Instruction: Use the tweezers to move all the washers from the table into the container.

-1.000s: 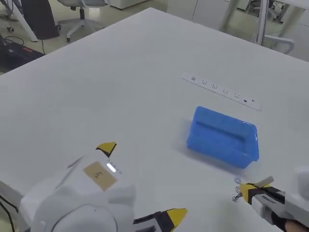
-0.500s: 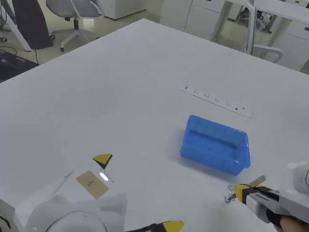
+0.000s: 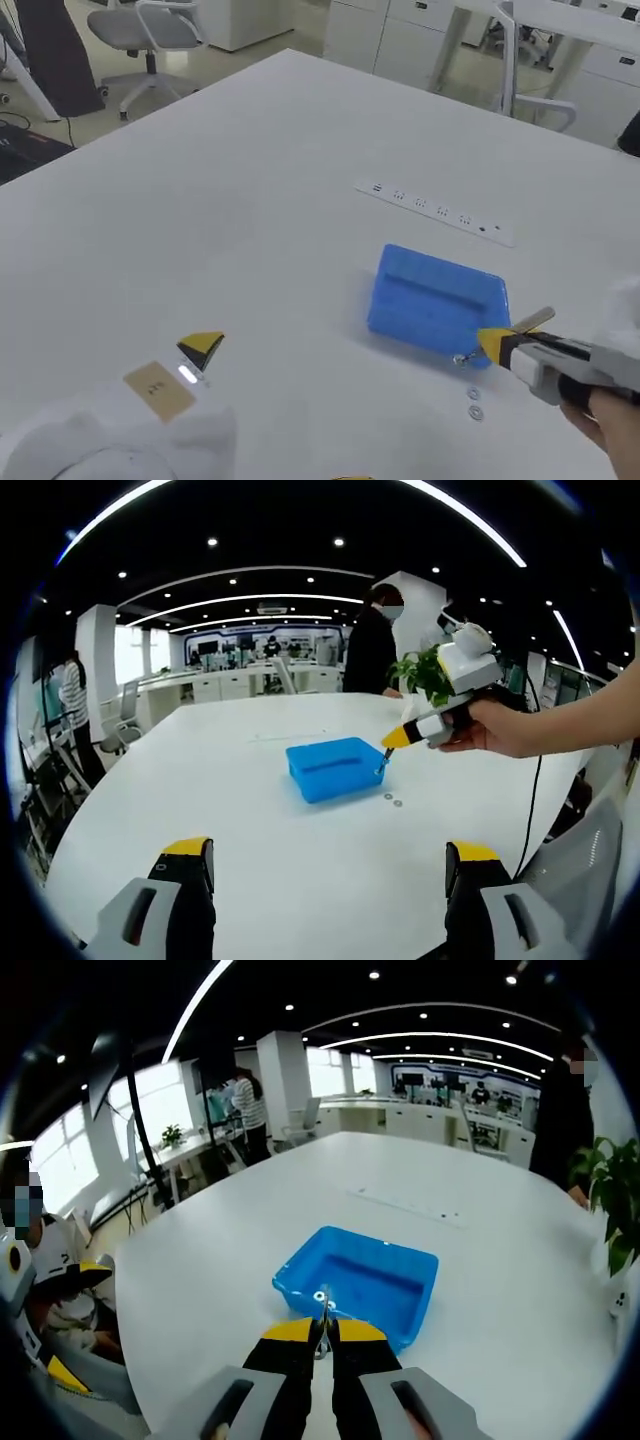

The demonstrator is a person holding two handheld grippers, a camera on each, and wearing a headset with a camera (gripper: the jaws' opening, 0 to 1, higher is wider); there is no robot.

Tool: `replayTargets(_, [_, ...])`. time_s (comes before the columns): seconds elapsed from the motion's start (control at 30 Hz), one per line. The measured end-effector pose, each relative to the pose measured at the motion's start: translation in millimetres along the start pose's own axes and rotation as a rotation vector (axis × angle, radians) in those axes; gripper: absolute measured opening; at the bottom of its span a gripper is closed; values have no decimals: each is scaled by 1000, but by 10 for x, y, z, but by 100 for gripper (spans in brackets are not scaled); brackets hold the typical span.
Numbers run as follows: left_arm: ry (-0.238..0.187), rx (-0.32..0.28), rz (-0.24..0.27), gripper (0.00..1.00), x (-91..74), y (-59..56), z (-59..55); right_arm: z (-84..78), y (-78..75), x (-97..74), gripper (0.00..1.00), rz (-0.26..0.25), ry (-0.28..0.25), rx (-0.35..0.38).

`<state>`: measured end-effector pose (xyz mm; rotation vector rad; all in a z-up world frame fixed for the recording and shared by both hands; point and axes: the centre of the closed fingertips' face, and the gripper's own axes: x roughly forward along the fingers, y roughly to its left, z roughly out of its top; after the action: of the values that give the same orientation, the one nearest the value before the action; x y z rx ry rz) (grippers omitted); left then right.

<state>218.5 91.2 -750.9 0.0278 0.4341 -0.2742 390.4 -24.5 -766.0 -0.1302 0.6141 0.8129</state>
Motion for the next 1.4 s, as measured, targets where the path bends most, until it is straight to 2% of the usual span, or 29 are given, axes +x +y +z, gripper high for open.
replayTargets(0.07, [11,-4,-8,99,-1,-23,-11,93,-13,34,2,0,-19,5])
replayTargets(0.23, [-15,-2,0,99,-13,-40,44,282,-45,162,2,-18,-56,-9])
replayTargets(0.37, [-18,-21,-9,99,-2,-54,80,309,-60,316,2,-32,-50,-30])
replayTargets(0.5, [-22,-27,-10,99,-2,-64,108,321,-81,440,2,-38,-49,-9])
replayTargets(0.67, [-13,-59,-14,99,12,-61,67,282,-124,585,2,-61,-18,-36])
replayTargets(0.87, [-8,-51,-16,99,11,-69,73,128,-171,741,2,-67,40,-31])
replayTargets(1.0, [-11,-40,-10,99,6,-71,98,72,-207,790,2,-67,58,-5])
replayTargets(1.17, [-17,-55,-2,99,-3,-69,114,40,-251,838,2,-68,72,24])
replayTargets(1.4, [-17,-45,-1,98,-33,-72,132,-32,-223,866,3,-52,94,51])
